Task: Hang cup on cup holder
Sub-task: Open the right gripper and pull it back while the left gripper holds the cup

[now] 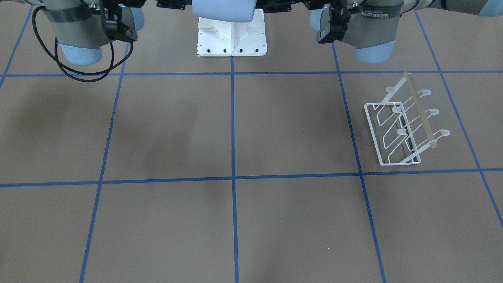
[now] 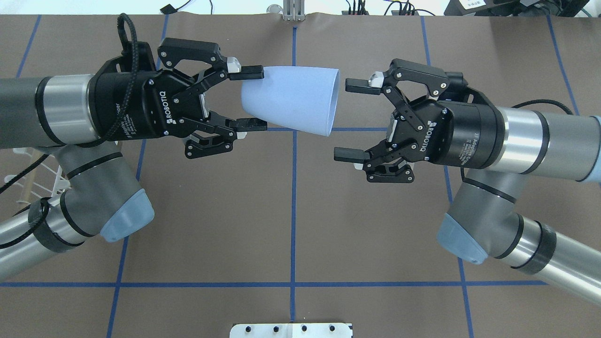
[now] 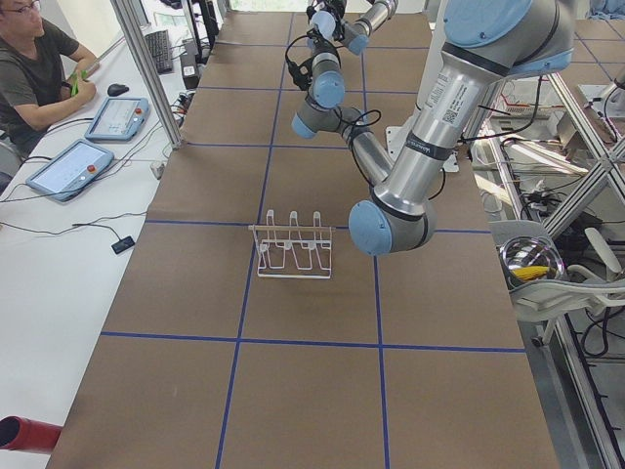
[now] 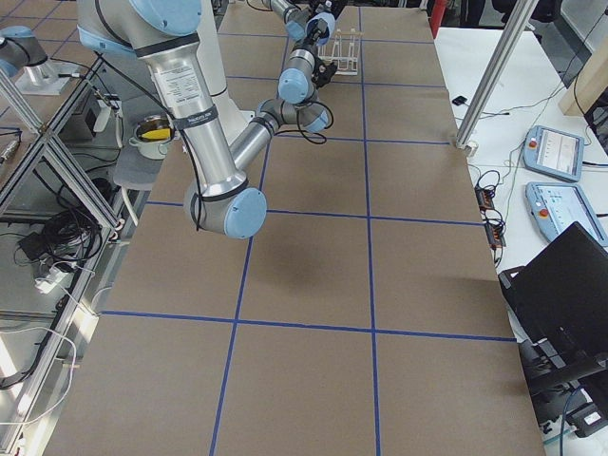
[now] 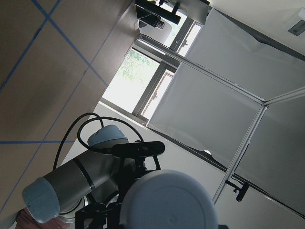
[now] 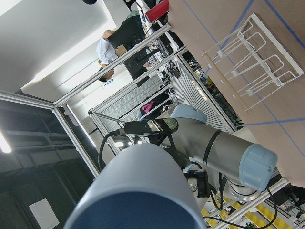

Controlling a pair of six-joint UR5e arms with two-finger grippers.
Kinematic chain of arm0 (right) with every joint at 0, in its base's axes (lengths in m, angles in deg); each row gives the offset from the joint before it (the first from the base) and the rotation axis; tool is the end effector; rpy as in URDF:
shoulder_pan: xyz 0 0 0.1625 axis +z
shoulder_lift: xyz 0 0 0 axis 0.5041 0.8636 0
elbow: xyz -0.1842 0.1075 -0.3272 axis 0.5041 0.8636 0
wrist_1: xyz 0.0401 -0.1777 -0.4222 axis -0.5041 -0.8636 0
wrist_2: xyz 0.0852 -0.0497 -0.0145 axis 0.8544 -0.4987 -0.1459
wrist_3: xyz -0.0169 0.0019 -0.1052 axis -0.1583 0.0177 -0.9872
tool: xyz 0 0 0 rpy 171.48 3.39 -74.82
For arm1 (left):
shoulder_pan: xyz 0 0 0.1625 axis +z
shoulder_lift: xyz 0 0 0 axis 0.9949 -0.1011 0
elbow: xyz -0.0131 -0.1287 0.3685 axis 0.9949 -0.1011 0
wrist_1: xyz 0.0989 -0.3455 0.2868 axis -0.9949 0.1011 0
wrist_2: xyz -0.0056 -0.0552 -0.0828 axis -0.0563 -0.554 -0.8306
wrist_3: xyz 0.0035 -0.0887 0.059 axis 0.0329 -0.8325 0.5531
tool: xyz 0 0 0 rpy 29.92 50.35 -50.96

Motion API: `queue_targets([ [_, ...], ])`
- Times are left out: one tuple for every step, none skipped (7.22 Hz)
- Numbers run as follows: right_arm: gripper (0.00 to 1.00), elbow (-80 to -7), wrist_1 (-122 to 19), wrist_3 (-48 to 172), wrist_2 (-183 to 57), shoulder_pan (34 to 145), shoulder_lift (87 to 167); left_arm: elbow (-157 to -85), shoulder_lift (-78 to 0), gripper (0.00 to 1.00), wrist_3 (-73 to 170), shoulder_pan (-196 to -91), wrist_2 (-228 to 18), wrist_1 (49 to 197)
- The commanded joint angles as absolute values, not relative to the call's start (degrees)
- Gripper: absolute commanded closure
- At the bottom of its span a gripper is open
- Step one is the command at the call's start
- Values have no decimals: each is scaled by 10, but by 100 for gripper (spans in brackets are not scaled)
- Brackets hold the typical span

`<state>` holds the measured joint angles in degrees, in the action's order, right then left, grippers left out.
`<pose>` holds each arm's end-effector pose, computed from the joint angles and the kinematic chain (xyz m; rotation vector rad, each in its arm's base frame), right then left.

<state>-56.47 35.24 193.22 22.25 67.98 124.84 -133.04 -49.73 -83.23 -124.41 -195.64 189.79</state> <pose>-0.3235 -0.3757 0.1117 -0.5633 -2.3316 0.4088 0.3318 -0.4020 0.0567 -0.5080 2.2808 -0.3887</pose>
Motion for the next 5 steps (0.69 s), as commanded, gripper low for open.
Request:
queue_targets([
  [0,-565,370,1931,227,696,1271,-1332,-491,100,-831,-1249,-1953,1899],
  [0,-564,369,1929,236,718,1285,-1332,-487,100,-825,-1258,-1948,1898],
  [0,-561,367,1922,238,740,1299,-1331,-475,100,-813,-1278,-1949,1895],
  [0,-548,361,1860,250,776,1314,-1326,-469,100,-788,-1295,-1948,1882],
  [0,-504,361,1765,334,806,1316,-1330,-458,100,-731,-1317,-1954,1829],
])
